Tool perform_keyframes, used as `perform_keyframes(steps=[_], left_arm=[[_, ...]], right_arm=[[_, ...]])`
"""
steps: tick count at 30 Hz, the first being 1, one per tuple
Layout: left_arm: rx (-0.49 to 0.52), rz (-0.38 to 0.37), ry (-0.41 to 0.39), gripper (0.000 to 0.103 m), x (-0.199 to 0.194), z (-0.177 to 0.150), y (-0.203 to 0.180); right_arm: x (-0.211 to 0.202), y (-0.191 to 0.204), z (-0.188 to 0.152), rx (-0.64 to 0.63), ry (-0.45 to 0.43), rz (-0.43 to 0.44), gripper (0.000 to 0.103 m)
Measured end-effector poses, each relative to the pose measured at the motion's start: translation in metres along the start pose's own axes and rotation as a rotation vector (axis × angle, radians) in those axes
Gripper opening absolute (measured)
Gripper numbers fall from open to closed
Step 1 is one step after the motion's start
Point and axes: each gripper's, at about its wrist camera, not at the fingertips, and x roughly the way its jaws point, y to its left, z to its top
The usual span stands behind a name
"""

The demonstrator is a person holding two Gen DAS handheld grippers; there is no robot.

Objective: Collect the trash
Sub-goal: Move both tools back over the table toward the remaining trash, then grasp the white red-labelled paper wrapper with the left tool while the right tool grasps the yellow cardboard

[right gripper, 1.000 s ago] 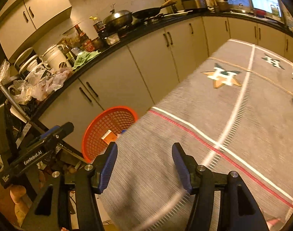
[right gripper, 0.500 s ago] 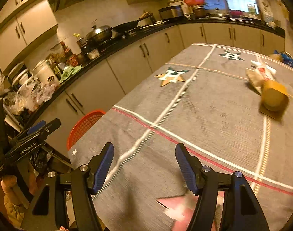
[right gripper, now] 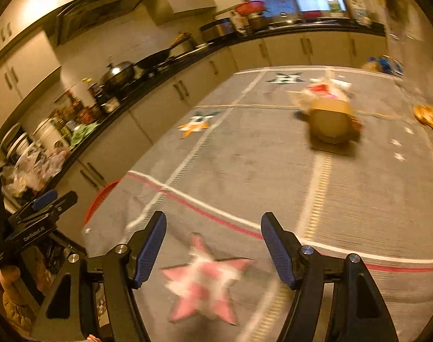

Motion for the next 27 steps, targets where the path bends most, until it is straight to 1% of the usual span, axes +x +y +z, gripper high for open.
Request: perform_keyframes(steps=[6,8,12,15,18,22,24,27], left_arm=[[0.038,-0.082,0.027,0.085,0.015,0.005,-0.029],[0.038,-0.12,0.041,0.085,0.019,0.008,-0.037],[0.029,-0.178,0.049,0.085,0.028,0.023,-0.047],[0.027,-0.225,0.051,0.085,0.035,0.042,-0.057],[0.034,-0.278,0.032,0.085,0.042,0.065,-0.073],[0.049,-0.373,0.019,0.086,0.061,0.1,-0.106],[0.059,-0.42,0.014,0.086,0.075,0.117,-0.124],[0.086,-0.462,0.01,0.086,0.099,0.139,-0.155]], right_arm=[[-0.016,-0.052,0.006,0.083,-0.018,-0.083,0.074],[-0.017,-0.064,0.012,0.091,-0.022,-0.107,0.075],[-0.014,-0.08,0.037,0.077,-0.046,-0.154,0.08],[-0.004,-0.085,0.061,0.036,-0.068,-0.189,0.082],[0.013,-0.088,0.079,-0.029,-0.082,-0.222,0.084],[0.039,-0.095,0.091,-0.095,-0.046,-0.223,0.085],[0.047,-0.099,0.094,-0.106,-0.059,-0.217,0.085],[0.054,-0.104,0.097,-0.092,-0.085,-0.19,0.085]])
